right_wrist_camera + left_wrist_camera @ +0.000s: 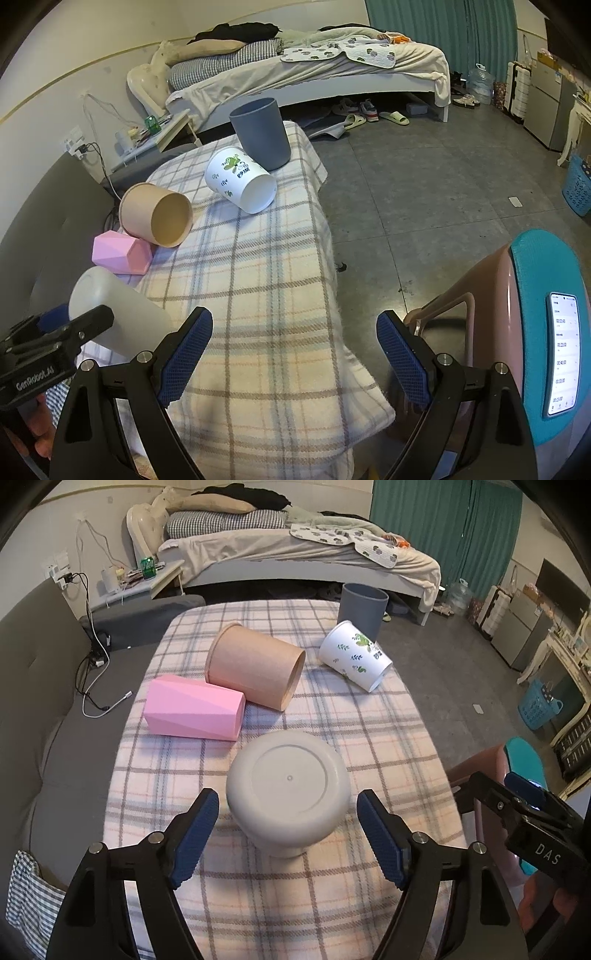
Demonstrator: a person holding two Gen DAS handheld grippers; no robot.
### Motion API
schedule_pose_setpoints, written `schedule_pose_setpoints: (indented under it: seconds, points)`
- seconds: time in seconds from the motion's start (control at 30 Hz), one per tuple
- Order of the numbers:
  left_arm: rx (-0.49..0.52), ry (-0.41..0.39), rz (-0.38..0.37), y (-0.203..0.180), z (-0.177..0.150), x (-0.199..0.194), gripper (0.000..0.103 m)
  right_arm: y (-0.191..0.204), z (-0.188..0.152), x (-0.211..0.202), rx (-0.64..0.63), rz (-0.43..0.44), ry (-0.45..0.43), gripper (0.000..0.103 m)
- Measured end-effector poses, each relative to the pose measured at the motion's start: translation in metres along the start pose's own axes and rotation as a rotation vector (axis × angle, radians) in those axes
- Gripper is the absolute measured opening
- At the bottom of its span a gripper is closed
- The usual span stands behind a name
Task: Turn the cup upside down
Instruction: 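Open the right gripper and withdraw it from the inverted white cup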
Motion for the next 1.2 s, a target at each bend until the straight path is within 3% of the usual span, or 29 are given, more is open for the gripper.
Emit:
schedule_pose_setpoints:
  seconds: [0.1,0.2,0.27,0.47,0.67,1.2]
  points:
    - [-0.016,-0.019,-0.002,0.003,0.006,-0.013,0.08,0.005,0.003,-0.009,-0.009,0.0,-0.013,0.091]
    - [-0.017,-0.088,0.001,0.007,0.015,-0.038,0.081,0.014,0.008,-0.026,-0.027,0.004,-0.042,0.091]
    - [-0.006,-0.136,0.052,0.009,0.018,-0.054,0.092,0.019,0.011,-0.037,-0.039,0.005,-0.06,0.091]
    - [0.027,-0.285,0.151,0.021,0.015,-0.104,0.099,0.039,0.013,-0.078,-0.072,0.007,-0.131,0.096]
    - [0.029,-0.319,0.216,0.041,-0.006,-0.13,0.1,0.064,0.002,-0.11,-0.117,0.008,-0.179,0.103]
    - [-0.047,-0.336,0.16,0.058,-0.054,-0.16,0.1,0.101,-0.047,-0.132,-0.182,0.032,-0.168,0.103]
Point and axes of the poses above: each gripper's, at about its wrist camera, not at the fingertips, and x roughly the way its jaws point, y to its left, z to its top, the point moved 1 cm from there along x, roughly the way its jaws point, and after that the axes turned 12 degrees about -y, right-handed, at the moved point
